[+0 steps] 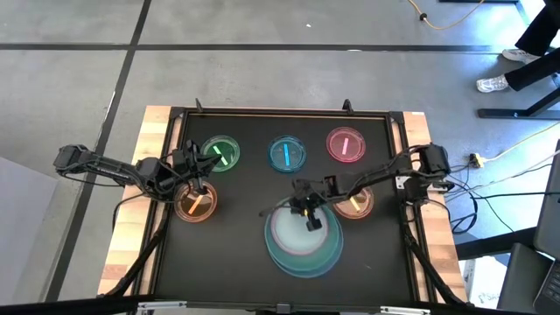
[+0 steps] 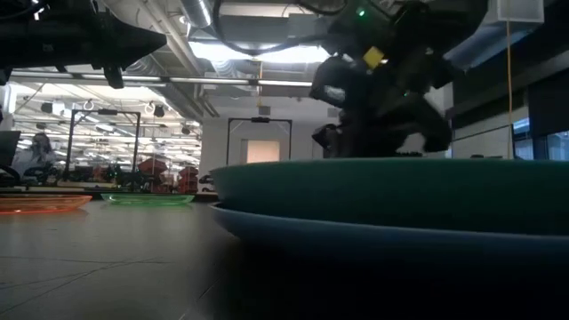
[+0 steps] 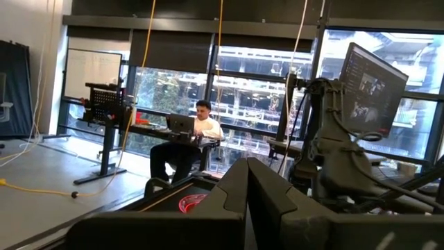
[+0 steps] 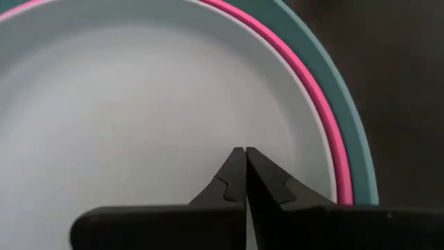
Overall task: Stack plastic plates
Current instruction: Move the stacked plates to the center, then stack the right orange transparent plate on top of the gray plate, then stack the pink transparent plate on top of the orange transparent plate
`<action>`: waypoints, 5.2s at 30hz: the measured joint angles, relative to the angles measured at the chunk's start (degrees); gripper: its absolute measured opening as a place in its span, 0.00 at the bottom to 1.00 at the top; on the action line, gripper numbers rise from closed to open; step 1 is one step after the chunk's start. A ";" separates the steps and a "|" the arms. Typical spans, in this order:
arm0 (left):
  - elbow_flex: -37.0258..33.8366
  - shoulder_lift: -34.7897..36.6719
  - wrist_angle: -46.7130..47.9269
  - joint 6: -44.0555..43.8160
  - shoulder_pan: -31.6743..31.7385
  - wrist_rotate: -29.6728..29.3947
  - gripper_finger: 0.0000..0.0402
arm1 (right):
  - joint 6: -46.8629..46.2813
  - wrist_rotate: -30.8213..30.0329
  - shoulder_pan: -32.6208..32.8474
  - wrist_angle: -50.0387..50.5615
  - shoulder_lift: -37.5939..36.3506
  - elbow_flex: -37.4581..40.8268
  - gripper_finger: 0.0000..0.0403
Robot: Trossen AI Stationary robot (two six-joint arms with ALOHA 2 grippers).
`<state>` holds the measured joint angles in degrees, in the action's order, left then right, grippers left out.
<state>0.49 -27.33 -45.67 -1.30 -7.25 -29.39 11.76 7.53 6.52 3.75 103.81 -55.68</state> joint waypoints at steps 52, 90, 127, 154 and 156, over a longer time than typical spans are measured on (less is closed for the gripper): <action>0.00 0.02 -1.93 0.14 0.00 -0.11 0.00 | -32.92 -11.84 18.45 30.11 -37.13 18.29 0.00; 0.00 0.02 -1.95 2.03 0.00 -1.68 0.00 | -34.04 -22.09 19.38 26.81 -29.88 25.73 0.03; 0.00 0.02 -1.90 3.37 -0.02 -1.66 0.00 | -15.82 -9.68 19.38 3.66 -20.50 10.44 0.01; 9.08 -9.99 7.58 1.20 -0.02 1.67 0.00 | -14.20 -21.98 19.01 33.92 -20.70 -4.37 0.45; 11.82 -13.71 9.35 0.59 -0.02 1.90 0.00 | -14.11 -25.47 18.48 35.15 -22.14 -3.08 0.44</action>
<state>12.32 -41.04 -36.32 -0.71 -7.27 -27.49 -2.35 -17.94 24.99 38.90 81.67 -58.76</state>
